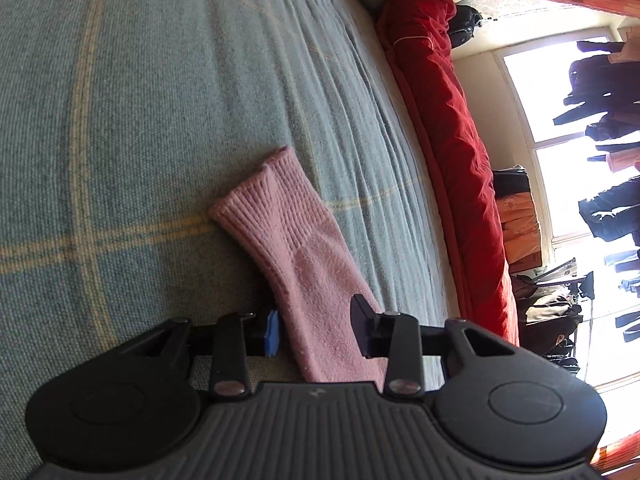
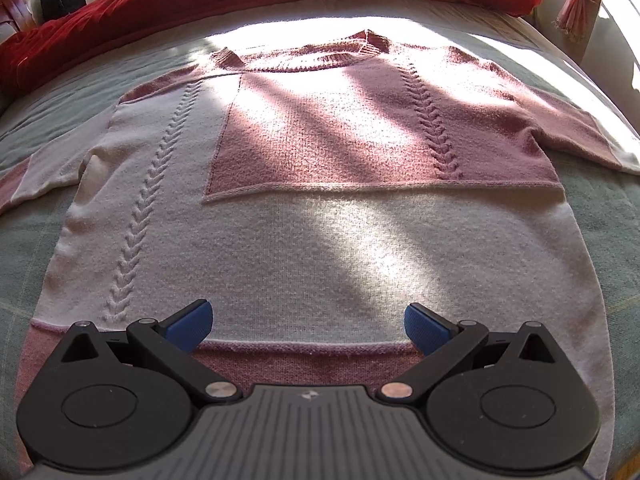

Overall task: Fold clothes
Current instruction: 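Close the left gripper on the pink sleeve cuff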

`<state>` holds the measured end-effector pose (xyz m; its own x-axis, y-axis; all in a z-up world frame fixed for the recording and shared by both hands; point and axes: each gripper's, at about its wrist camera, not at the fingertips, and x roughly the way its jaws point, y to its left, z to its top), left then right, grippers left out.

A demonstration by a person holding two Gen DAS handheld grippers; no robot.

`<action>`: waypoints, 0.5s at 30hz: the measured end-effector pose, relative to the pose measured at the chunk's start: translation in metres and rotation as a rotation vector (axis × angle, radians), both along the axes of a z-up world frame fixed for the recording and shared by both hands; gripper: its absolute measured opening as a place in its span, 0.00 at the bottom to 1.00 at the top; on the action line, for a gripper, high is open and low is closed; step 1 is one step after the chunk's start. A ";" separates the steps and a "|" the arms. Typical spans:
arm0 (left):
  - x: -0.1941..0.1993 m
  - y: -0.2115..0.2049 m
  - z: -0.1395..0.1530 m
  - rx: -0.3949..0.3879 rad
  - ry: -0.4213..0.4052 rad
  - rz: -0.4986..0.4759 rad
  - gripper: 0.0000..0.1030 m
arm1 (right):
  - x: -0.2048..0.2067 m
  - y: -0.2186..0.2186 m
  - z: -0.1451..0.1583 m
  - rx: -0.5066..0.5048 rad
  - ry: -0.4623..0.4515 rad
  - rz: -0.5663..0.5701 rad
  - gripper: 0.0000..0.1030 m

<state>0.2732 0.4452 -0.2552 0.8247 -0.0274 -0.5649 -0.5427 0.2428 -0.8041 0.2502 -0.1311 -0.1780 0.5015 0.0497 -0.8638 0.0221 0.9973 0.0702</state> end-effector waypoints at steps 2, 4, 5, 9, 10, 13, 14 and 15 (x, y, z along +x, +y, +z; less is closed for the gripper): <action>0.008 0.006 0.001 0.002 0.009 0.002 0.33 | 0.000 0.001 0.002 0.000 -0.007 0.005 1.00; 0.015 0.008 0.004 0.018 0.029 -0.002 0.33 | 0.001 0.002 0.004 0.003 -0.013 0.007 1.00; 0.019 0.009 0.005 0.027 0.040 -0.004 0.33 | 0.001 0.002 0.006 0.003 -0.016 0.008 1.00; 0.020 0.003 0.012 0.102 0.103 -0.020 0.19 | 0.000 0.003 0.010 -0.005 -0.027 0.015 1.00; 0.020 0.001 0.013 0.128 0.131 -0.026 0.11 | 0.000 0.003 0.012 -0.014 -0.030 0.019 1.00; 0.022 0.000 0.018 0.150 0.160 -0.039 0.07 | -0.004 0.004 0.019 -0.036 -0.051 0.040 1.00; 0.025 -0.001 0.021 0.169 0.179 -0.049 0.07 | -0.005 0.004 0.022 -0.043 -0.061 0.047 1.00; 0.028 -0.004 0.027 0.202 0.203 -0.063 0.06 | -0.007 0.003 0.025 -0.051 -0.072 0.055 1.00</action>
